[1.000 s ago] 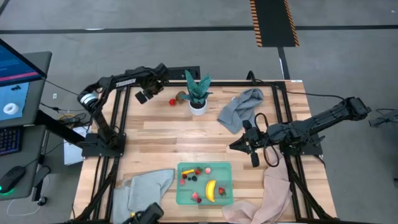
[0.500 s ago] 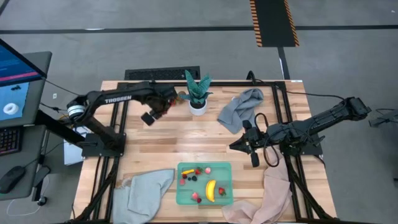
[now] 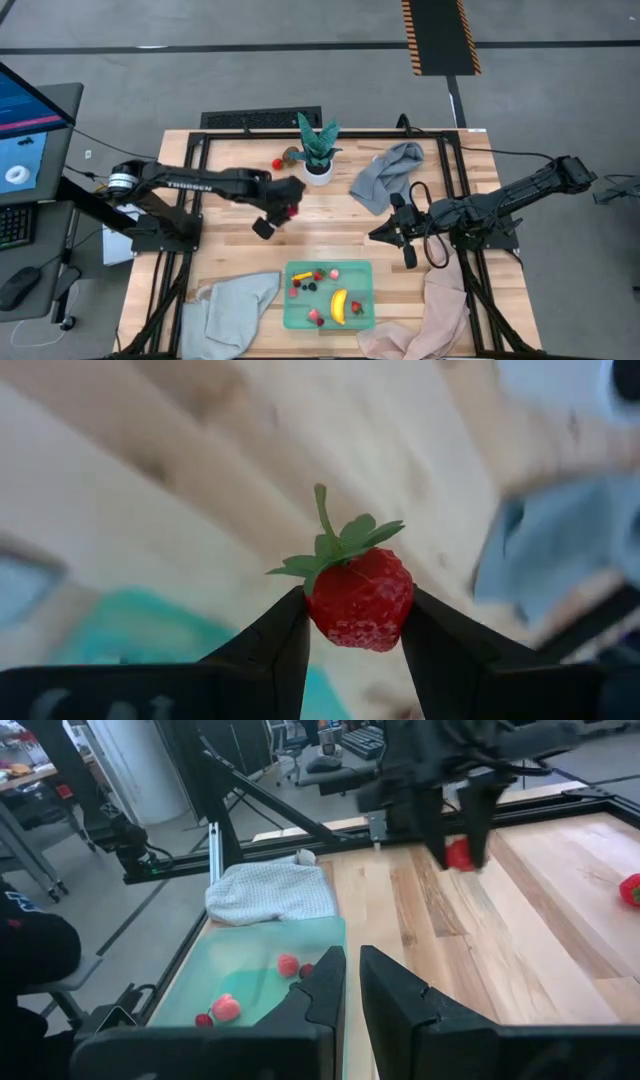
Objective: Pick and placing Produce into tupperware
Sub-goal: Put the red strawberry into the green bin
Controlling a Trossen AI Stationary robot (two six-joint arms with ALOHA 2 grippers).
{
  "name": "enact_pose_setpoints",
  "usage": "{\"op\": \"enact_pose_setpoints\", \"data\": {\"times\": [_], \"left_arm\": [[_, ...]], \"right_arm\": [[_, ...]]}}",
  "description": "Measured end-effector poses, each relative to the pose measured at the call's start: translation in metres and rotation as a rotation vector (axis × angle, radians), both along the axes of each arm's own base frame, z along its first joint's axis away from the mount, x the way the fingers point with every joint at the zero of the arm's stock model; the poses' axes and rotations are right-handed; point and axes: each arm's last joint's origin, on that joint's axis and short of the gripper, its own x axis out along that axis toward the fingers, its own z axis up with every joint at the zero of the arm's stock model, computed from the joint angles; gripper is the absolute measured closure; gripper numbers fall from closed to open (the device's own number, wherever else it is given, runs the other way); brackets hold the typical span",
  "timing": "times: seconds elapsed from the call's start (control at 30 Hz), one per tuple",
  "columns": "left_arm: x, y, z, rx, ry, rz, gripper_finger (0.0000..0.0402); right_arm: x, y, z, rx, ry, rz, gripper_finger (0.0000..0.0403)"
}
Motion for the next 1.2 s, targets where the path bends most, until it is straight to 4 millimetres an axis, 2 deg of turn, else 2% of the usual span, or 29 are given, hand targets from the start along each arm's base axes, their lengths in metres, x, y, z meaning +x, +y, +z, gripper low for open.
{"op": "enact_pose_setpoints", "data": {"times": [0.23,0.37,0.5,0.6,0.83,0.93,1.07,1.2], "left_arm": [[0.013,-0.031,0.008,-0.033,-0.16,-0.089,0.0273],[0.02,-0.044,0.001,-0.103,-0.161,-0.144,0.0273],[0.028,-0.069,-0.011,-0.192,-0.16,-0.225,0.0273],[0.04,-0.088,-0.015,-0.219,-0.191,-0.282,0.0273],[0.07,-0.12,-0.006,-0.261,-0.224,-0.364,0.0273],[0.081,-0.128,-0.013,-0.263,-0.208,-0.379,0.0273],[0.095,-0.136,-0.034,-0.289,-0.149,-0.399,0.0273],[0.105,-0.144,-0.042,-0.322,-0.123,-0.421,0.0273]], "right_arm": [[0.0,0.0,0.0,0.0,0.0,0.0,0.0344],[0.0,0.0,0.0,0.0,0.0,0.0,0.0344],[0.0,0.0,-0.001,-0.001,0.003,0.0,0.0344],[0.0,0.0,-0.002,-0.006,0.017,0.0,0.0344],[-0.001,-0.001,-0.004,-0.013,0.041,-0.001,0.0344],[-0.001,-0.001,-0.005,-0.016,0.049,-0.001,0.0344],[-0.002,-0.001,-0.006,-0.02,0.063,-0.001,0.0344],[-0.002,-0.001,-0.007,-0.022,0.068,-0.001,0.0344]]}}
